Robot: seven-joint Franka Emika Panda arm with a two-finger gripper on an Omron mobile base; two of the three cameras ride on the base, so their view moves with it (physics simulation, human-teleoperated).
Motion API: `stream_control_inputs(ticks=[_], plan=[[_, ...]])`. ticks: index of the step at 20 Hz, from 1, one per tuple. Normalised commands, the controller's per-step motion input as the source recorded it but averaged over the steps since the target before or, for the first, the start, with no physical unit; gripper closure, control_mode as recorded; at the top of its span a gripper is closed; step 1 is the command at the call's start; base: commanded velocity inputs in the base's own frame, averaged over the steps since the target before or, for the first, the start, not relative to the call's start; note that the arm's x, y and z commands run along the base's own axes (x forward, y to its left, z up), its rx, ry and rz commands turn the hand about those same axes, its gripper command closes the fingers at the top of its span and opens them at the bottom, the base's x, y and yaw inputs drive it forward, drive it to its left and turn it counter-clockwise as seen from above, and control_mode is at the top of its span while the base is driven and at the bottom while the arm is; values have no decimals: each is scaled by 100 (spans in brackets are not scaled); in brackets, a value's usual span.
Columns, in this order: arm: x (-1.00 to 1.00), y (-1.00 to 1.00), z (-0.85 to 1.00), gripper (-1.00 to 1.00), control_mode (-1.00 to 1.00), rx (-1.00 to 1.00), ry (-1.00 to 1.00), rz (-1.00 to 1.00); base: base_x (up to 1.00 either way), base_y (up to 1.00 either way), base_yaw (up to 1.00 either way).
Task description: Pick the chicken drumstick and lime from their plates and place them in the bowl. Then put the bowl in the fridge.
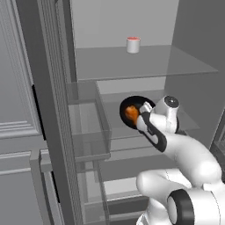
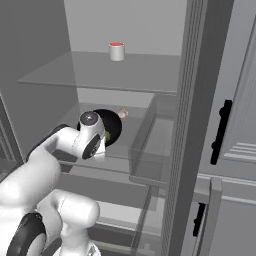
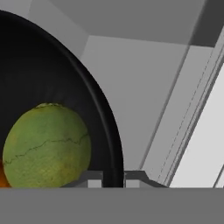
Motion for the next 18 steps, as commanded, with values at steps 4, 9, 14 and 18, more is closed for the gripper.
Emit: stream_control_inputs(ticks=[4,9,14,18], plan=[[50,0,-26,100,-100,0,2,0,0,0,0],[45,0,-22,100,-100,0,0,0,0,0,0],[38,0,-23,-100,-100,0,1,0,0,0,0],[7,0,0,-100,-100,0,-9,0,0,0,0]])
